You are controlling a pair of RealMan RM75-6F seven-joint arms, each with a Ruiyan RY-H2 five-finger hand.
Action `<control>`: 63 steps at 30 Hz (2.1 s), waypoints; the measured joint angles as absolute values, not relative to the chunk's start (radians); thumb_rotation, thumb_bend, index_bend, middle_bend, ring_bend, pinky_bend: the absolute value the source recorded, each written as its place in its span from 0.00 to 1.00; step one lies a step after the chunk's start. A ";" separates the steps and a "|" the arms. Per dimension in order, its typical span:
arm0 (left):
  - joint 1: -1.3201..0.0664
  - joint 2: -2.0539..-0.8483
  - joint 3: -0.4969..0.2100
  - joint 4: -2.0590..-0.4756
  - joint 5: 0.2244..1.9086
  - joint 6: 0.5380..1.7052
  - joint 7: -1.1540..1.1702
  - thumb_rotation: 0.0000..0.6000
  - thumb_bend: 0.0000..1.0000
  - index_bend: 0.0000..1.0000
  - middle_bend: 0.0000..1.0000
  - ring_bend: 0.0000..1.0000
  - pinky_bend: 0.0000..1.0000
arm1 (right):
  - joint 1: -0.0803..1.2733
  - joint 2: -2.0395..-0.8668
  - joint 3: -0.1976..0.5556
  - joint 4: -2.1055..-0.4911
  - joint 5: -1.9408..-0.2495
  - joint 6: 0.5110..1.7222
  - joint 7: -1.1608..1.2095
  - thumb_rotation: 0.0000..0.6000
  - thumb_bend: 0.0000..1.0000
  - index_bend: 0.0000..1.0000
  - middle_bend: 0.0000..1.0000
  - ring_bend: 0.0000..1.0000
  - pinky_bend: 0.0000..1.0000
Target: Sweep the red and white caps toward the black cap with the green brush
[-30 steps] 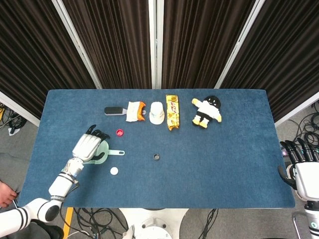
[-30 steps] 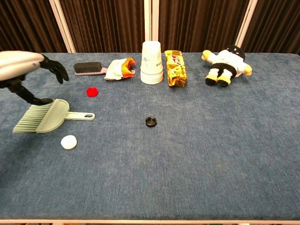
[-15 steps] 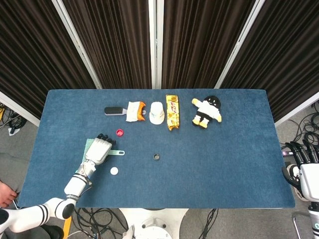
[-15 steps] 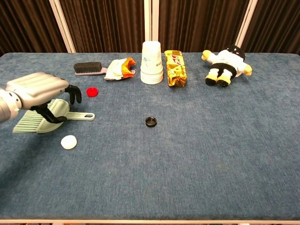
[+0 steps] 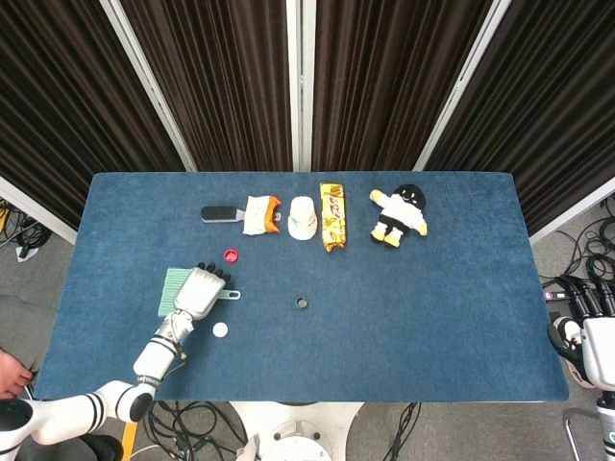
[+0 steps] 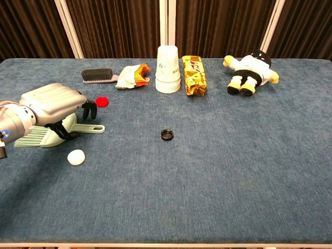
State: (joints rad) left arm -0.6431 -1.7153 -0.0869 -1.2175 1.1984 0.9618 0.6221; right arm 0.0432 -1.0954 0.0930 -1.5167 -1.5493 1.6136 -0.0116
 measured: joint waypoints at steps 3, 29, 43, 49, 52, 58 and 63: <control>-0.646 -1.730 -0.078 -1.197 1.202 0.967 0.646 1.00 0.31 0.36 0.40 0.30 0.37 | 0.045 -1.096 0.096 -1.514 -1.548 1.613 -0.011 1.00 0.22 0.18 0.18 0.08 0.15; -0.644 -1.735 -0.060 -1.185 1.243 0.995 0.575 1.00 0.38 0.47 0.54 0.42 0.52 | 0.052 -1.104 0.107 -1.502 -1.544 1.610 0.002 1.00 0.21 0.18 0.19 0.08 0.15; -0.695 -1.646 -0.076 -1.072 1.437 1.031 0.074 1.00 0.40 0.48 0.54 0.46 0.58 | 0.037 -1.087 0.106 -1.526 -1.548 1.635 -0.012 1.00 0.20 0.18 0.19 0.08 0.15; -0.761 -1.658 -0.106 -0.886 1.489 1.037 -0.183 1.00 0.40 0.49 0.55 0.47 0.59 | 0.026 -1.077 0.106 -1.546 -1.542 1.642 -0.033 1.00 0.20 0.18 0.19 0.08 0.15; -0.803 -1.688 -0.109 -0.757 1.513 1.020 -0.313 1.00 0.40 0.49 0.55 0.47 0.59 | 0.024 -1.073 0.106 -1.558 -1.542 1.645 -0.046 1.00 0.20 0.18 0.19 0.08 0.15; -0.870 -1.784 -0.089 -0.525 1.550 0.962 -0.592 1.00 0.40 0.49 0.55 0.47 0.59 | 0.021 -1.064 0.104 -1.585 -1.537 1.640 -0.073 1.00 0.18 0.18 0.19 0.08 0.15; -0.907 -1.891 -0.063 -0.362 1.571 0.916 -0.792 1.00 0.41 0.49 0.55 0.47 0.59 | 0.018 -1.054 0.106 -1.616 -1.534 1.640 -0.106 1.00 0.18 0.18 0.19 0.08 0.15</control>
State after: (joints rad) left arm -0.9069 -1.8906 -0.0631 -0.3619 1.5705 0.9165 -0.7924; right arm 0.0181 -1.0541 0.1057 -1.6155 -1.5336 1.6403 -0.1064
